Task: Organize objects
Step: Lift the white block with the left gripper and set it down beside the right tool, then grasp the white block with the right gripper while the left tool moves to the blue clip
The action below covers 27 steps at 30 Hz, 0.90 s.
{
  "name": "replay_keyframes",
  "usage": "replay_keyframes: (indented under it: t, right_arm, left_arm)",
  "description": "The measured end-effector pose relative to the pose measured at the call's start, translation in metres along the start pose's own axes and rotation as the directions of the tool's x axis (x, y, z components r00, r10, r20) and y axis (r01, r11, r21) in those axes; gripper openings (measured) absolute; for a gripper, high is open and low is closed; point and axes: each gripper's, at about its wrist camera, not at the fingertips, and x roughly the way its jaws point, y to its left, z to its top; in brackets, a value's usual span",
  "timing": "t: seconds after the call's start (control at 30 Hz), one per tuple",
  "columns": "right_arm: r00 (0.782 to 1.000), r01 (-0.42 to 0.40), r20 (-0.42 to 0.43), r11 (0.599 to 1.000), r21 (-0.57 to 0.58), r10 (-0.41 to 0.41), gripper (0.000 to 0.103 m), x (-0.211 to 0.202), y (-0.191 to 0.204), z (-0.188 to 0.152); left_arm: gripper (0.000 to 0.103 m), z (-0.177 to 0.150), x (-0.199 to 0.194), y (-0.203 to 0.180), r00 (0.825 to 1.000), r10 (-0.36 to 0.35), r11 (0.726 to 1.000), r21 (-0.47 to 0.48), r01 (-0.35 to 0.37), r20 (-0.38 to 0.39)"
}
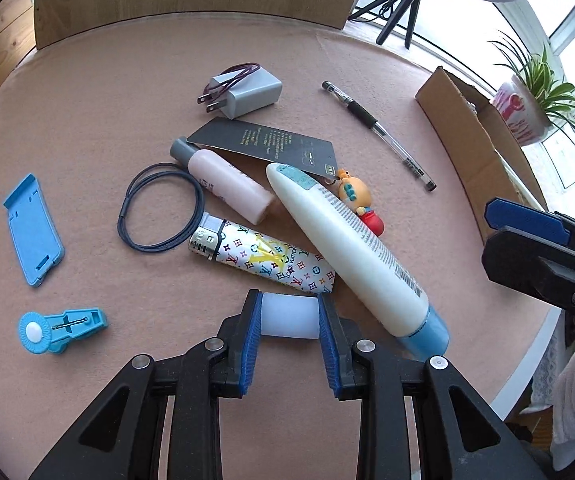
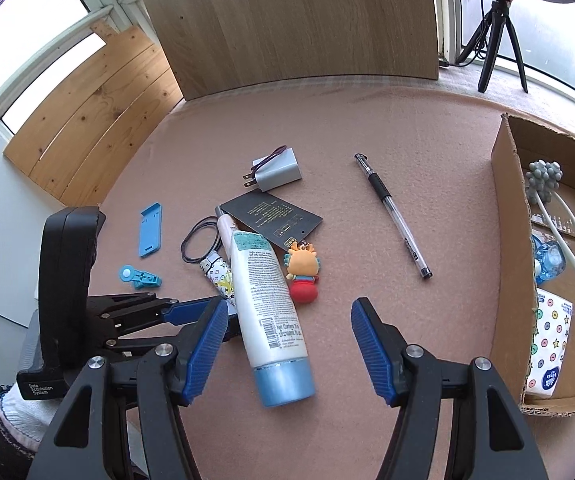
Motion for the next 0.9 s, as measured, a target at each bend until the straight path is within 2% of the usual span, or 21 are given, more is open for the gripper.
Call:
replay_keyframes:
  t: [0.03,0.07,0.13,0.37,0.6,0.73,0.9]
  right_arm:
    - [1.000,-0.007,0.003,1.000,0.001,0.007,0.061,-0.001,0.001,0.000]
    - [1.000,-0.017,0.007,1.000,0.001,0.017,0.061,-0.003,0.003,-0.001]
    - [0.999,-0.039,0.013,0.999,-0.005,0.040,0.061,-0.006,0.008,-0.002]
    - [0.994,-0.105,-0.027,0.993,-0.058,0.104,0.061,0.005,0.032,-0.004]
    - [0.978,-0.188,-0.100,0.979,-0.072,0.181,0.057,0.035,0.055,-0.005]
    - [0.973,-0.196,-0.139,0.977,-0.087,0.183,0.055,0.051,0.065,-0.009]
    - [0.977,-0.157,-0.169,0.973,-0.166,0.129,0.054,0.069,0.085,-0.020]
  left_arm:
    - [0.040,-0.003,-0.003,0.005,1.000,0.014,1.000,-0.004,-0.014,-0.002]
    - [0.055,-0.006,-0.007,0.011,1.000,0.022,1.000,-0.010,-0.022,-0.001]
    - [0.068,-0.014,-0.020,0.022,0.999,0.043,0.999,-0.024,-0.042,0.022]
    - [0.068,-0.027,-0.059,0.064,0.990,0.089,0.992,-0.099,-0.078,0.105]
    - [0.067,-0.023,-0.061,0.091,0.989,0.099,0.988,-0.129,-0.084,0.113]
    - [0.066,-0.016,-0.049,0.100,0.991,0.092,0.984,-0.160,-0.076,0.093]
    - [0.063,-0.012,-0.041,0.106,0.991,0.104,0.982,-0.163,-0.090,0.082]
